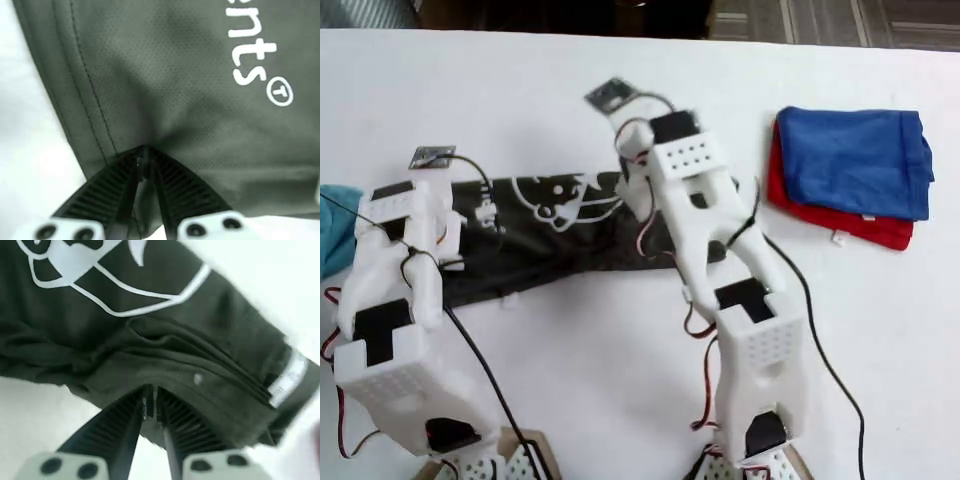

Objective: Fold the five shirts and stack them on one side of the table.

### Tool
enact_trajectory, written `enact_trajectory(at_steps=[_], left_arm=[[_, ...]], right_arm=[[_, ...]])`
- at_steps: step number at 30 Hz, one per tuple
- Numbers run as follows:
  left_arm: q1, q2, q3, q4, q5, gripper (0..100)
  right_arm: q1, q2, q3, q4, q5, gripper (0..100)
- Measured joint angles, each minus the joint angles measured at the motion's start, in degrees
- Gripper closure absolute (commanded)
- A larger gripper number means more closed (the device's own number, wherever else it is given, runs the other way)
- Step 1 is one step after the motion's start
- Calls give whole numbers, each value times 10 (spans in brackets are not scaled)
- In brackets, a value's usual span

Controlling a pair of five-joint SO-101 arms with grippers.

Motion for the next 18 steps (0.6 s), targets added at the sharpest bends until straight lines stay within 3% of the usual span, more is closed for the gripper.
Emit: enact_trajectory(at_steps=[6,18], left_arm=[[0,0,0,0,0,973],[0,0,0,0,0,973]], right_arm=[[-29,18,18,-65,0,977],[-31,47,25,-71,0,977]])
